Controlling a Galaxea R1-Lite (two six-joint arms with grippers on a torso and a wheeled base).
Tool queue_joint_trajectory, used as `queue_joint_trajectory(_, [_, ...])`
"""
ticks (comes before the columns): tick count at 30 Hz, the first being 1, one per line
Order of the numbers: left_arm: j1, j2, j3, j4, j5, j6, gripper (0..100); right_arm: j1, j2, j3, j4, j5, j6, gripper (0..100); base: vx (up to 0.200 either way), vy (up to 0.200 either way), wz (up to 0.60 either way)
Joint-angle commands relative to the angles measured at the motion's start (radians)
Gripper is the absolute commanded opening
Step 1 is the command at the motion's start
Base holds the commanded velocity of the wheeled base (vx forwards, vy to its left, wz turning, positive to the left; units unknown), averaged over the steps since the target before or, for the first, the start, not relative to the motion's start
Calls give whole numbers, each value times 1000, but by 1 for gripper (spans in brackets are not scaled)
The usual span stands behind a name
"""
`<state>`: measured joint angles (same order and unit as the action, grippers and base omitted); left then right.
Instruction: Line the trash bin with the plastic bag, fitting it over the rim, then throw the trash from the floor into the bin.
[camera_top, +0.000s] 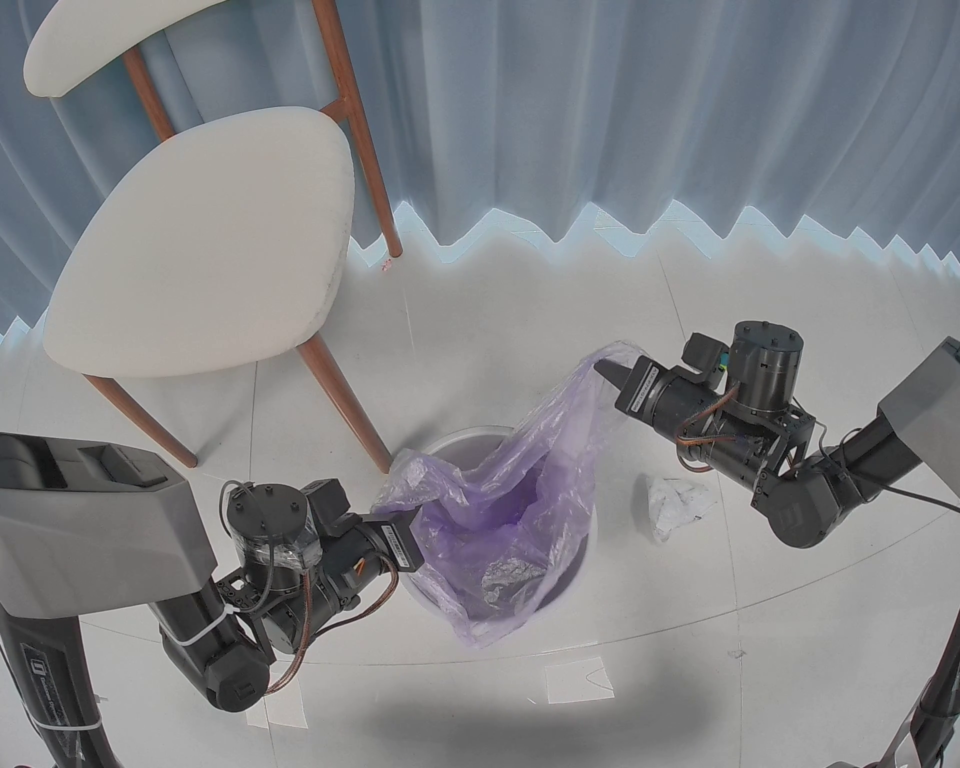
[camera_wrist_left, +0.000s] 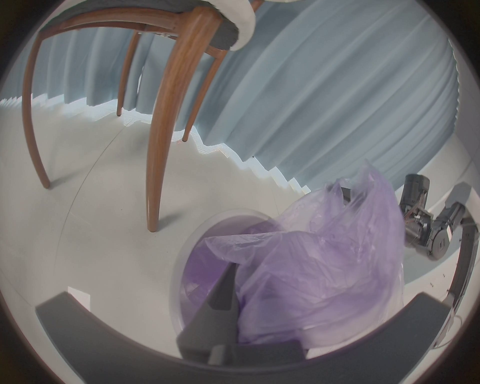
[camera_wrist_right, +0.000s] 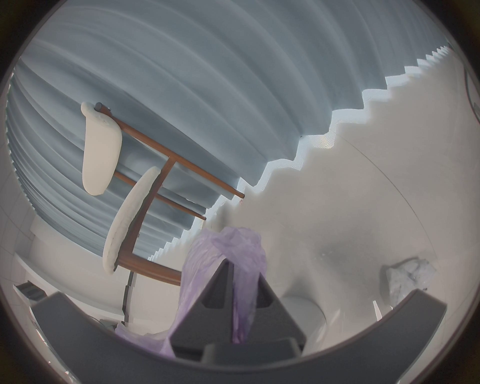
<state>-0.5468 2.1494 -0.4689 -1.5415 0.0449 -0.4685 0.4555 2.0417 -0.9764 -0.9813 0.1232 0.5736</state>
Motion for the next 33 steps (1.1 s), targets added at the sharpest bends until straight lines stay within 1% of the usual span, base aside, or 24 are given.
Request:
queue_joint_trajectory(1, [-2,-37,-10,4,12,-36,0,-5,41,-74,15,6,-1,0,0,0,0])
queue_joint_trajectory(9, [-30,-32,24,0,26,-145,0,-23,77,-127,12,15,2,0,0,0,0])
queue_joint_trajectory(10, [-30,-32,24,0,26,-145,0,-23,77,-127,12,15,2,0,0,0,0])
queue_joint_trajectory(12, [-32,-45,35,0,52,-174,0,-15,71,-122,6,18,0,0,0,0,0])
queue_joint_trajectory(17, [-27,-83,75,-2,49,-188,0,-12,87,-162,18,32,-1,0,0,0,0])
queue_joint_trajectory(20, [-39,-82,76,-2,49,-194,0,-14,127,-199,16,41,-3,0,0,0,0])
queue_joint_trajectory(26, [-27,-77,70,-2,49,-197,0,-15,144,-225,12,42,-5,0,0,0,0])
queue_joint_trajectory(30, [-25,-78,67,-2,47,-259,0,-14,150,-257,7,44,-5,0,0,0,0])
queue_joint_trajectory(33, [-24,-68,61,-2,43,-272,0,-14,161,-277,4,42,-3,0,0,0,0])
